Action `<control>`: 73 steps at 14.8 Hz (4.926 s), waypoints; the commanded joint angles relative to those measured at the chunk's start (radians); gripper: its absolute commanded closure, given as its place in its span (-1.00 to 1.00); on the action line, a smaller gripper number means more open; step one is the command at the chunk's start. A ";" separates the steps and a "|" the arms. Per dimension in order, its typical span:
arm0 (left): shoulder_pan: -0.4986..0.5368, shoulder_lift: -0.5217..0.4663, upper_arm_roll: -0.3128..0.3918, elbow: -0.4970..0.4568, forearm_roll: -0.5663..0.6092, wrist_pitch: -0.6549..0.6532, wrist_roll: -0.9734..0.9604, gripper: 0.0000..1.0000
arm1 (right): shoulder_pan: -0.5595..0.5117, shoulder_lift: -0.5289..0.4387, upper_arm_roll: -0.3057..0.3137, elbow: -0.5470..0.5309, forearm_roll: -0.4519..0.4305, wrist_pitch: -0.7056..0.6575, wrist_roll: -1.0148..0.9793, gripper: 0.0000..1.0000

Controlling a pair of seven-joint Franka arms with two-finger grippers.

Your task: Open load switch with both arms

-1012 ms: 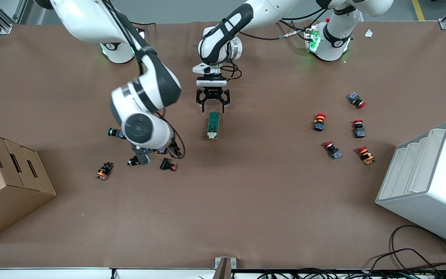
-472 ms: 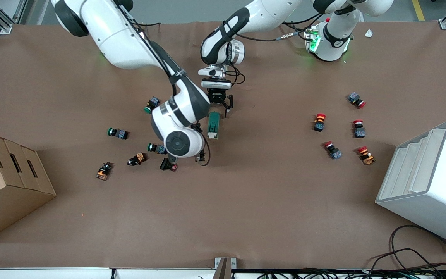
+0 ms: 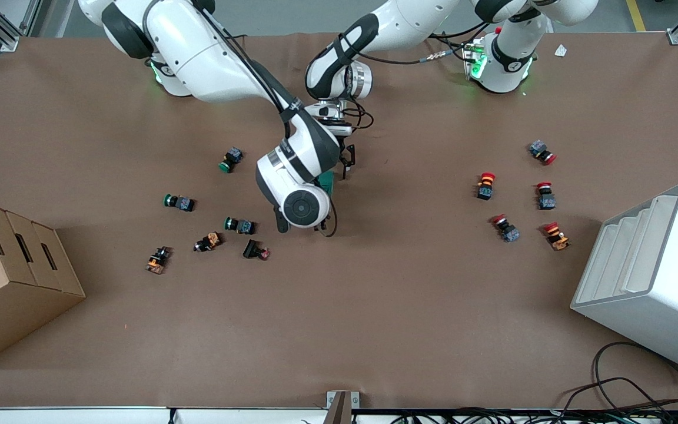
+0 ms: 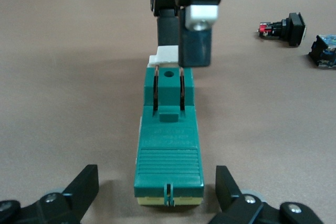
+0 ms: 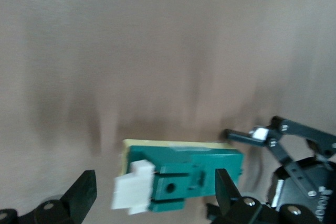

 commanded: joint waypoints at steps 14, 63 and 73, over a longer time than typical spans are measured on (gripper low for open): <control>-0.001 0.007 0.000 0.008 0.027 -0.014 -0.020 -0.97 | -0.007 -0.029 0.043 0.061 0.027 -0.257 0.005 -1.00; 0.253 -0.372 -0.062 0.295 -1.145 -0.008 0.744 -1.00 | -0.563 -0.417 0.029 0.040 -0.240 -0.396 -1.696 -1.00; 0.574 -0.488 -0.066 0.516 -1.472 -0.361 1.225 -1.00 | -0.728 -0.477 0.029 0.048 -0.274 -0.399 -2.062 -1.00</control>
